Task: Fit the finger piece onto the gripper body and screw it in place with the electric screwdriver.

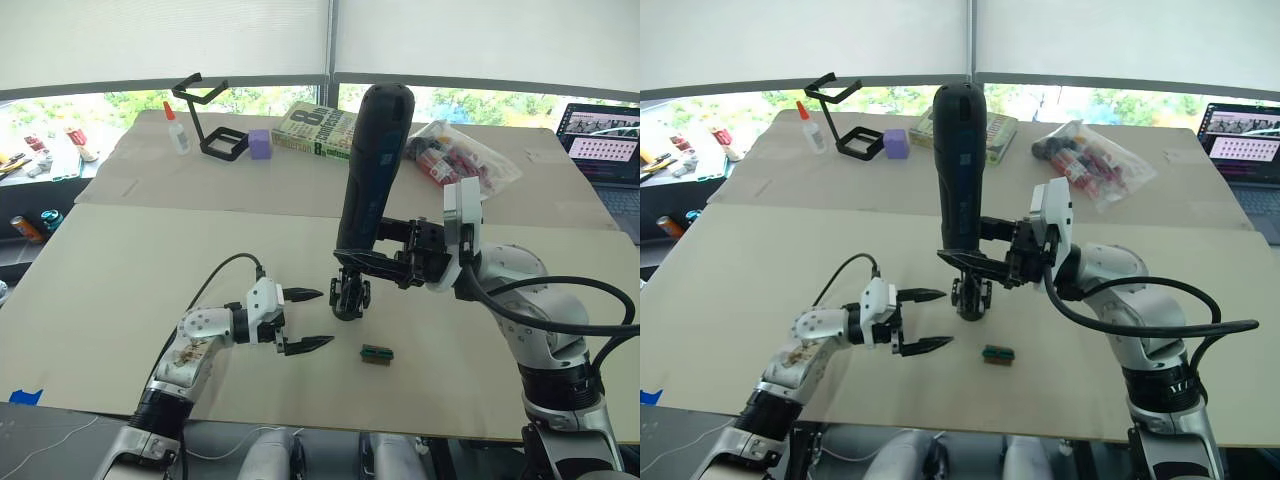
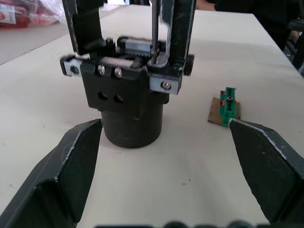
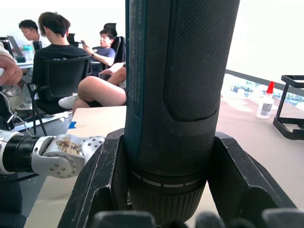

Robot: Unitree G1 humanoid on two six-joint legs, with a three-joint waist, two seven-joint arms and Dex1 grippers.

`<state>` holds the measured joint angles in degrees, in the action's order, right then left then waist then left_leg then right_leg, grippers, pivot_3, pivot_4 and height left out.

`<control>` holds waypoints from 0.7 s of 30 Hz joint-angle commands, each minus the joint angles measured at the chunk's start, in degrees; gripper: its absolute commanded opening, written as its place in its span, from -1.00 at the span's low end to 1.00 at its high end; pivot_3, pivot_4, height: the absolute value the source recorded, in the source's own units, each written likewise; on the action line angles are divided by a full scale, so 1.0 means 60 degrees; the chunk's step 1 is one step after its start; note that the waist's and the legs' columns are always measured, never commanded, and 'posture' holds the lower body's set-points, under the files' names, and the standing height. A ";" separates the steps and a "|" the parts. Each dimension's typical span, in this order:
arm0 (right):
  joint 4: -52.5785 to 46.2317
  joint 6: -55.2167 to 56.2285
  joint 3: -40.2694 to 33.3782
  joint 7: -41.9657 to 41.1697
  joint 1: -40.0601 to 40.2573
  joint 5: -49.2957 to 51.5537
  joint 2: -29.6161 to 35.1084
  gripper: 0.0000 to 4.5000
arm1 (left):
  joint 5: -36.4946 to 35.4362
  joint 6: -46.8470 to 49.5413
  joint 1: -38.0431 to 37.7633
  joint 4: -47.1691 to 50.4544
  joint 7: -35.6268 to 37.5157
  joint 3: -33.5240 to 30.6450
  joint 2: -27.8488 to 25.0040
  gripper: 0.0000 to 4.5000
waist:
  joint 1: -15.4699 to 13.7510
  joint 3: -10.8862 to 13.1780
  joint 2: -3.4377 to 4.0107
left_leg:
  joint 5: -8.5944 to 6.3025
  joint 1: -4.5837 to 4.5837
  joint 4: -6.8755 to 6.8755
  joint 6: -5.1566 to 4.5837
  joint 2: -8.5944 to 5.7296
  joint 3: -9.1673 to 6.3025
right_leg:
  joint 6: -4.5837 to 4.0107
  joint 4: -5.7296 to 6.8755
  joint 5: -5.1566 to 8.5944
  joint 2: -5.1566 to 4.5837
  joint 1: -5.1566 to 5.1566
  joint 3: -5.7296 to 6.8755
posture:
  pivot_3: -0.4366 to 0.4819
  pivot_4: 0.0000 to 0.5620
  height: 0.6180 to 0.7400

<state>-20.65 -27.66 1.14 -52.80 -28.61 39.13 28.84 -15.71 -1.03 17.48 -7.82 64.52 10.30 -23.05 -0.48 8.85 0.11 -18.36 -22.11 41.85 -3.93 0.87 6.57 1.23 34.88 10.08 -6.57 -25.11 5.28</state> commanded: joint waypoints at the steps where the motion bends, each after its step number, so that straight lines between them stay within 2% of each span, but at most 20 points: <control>1: -0.0298 0.0201 -0.0145 -0.0018 -0.0230 0.0085 -0.0042 -0.14 | 0.0227 -0.0261 0.0331 -0.0327 -0.0109 0.0143 0.0181 1.00 | 0.0001 0.0000 0.0000 | 0.0000 0.0000 0.0000 0.0000 0.0000 0.0000 | 0.0000 -0.0001 0.0000 0.0000 0.0000 0.0000 | -0.05 -0.47 1.00; 11: -0.0358 0.0210 -0.0112 0.0005 -0.0228 0.0046 -0.0050 -0.14 | 0.0874 -0.0839 0.1667 -0.2275 -0.0302 0.0582 0.1386 1.00 | 0.0007 0.0001 -0.0005 | 0.0000 -0.0006 0.0004 -0.0003 -0.0005 0.0000 | 0.0001 -0.0005 0.0000 0.0001 -0.0001 0.0003 | -0.05 -0.47 1.00; 21: -0.0471 0.0194 -0.0150 0.0099 -0.0126 0.0033 -0.0008 -0.14 | 0.0995 -0.0818 0.1932 -0.2622 -0.0192 0.0534 0.1542 1.00 | -0.0005 0.0003 -0.0007 | 0.0000 -0.0005 0.0006 -0.0004 -0.0001 -0.0006 | 0.0000 0.0001 -0.0001 -0.0003 -0.0002 0.0002 | -0.05 -0.47 1.00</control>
<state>-20.76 -27.66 1.45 -52.27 -28.74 38.64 28.71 -9.16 -5.22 28.30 -23.84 62.83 13.67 -13.98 -0.51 8.87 0.07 -18.36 -22.15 41.88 -3.95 0.86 6.53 1.23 34.88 10.07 -6.58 -25.11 5.29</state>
